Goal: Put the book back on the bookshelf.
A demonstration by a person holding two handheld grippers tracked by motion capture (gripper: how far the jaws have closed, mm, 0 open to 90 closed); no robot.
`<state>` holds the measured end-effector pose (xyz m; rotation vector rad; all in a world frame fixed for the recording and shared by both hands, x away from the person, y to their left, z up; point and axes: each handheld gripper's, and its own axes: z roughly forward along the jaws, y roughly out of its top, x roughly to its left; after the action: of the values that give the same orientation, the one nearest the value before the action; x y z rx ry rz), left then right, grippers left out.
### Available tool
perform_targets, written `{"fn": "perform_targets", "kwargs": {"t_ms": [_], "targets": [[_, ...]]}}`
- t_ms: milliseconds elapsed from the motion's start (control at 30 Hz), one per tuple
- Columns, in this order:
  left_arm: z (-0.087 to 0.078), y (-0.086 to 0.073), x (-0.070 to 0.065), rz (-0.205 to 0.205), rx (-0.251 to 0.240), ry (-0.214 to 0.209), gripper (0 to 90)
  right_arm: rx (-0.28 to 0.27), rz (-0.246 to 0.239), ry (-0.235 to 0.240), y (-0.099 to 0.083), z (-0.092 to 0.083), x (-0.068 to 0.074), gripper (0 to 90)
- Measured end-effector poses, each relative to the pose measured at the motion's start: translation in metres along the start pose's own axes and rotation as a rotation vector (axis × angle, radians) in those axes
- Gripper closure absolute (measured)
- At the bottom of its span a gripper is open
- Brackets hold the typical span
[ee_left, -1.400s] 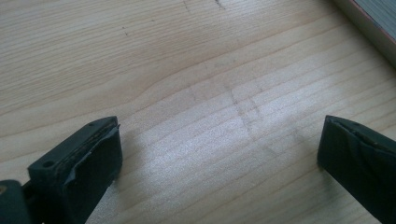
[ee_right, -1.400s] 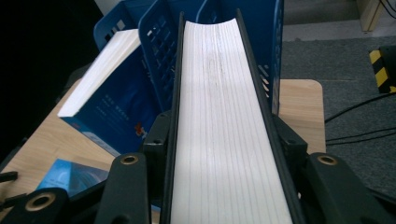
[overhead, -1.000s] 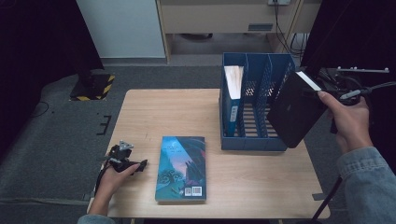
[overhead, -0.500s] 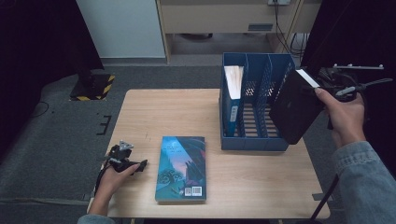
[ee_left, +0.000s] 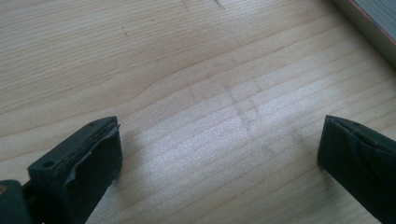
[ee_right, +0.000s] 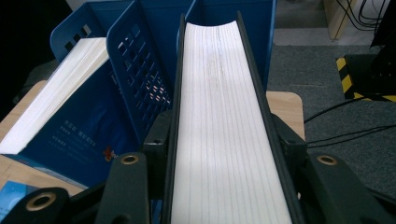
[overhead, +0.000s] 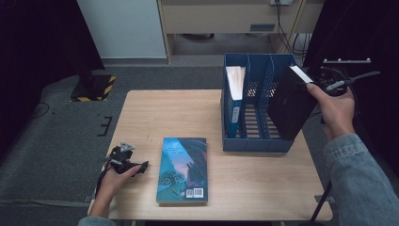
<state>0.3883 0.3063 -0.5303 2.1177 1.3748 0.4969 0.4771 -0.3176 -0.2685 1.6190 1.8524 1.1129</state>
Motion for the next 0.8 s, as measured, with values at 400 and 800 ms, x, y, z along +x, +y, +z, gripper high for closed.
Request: {"fn": "perform_targets", "kwargs": {"t_ms": [400, 800], "targets": [[0.000, 0.000, 0.000, 0.004, 0.000, 0.000, 0.0, -0.014, 0.024, -0.033, 0.007, 0.020, 0.000, 52.5], [0.000, 0.000, 0.000, 0.006, 0.000, -0.002, 0.0, -0.004, 0.006, -0.066, 0.004, 0.042, 0.005, 52.5]]}}
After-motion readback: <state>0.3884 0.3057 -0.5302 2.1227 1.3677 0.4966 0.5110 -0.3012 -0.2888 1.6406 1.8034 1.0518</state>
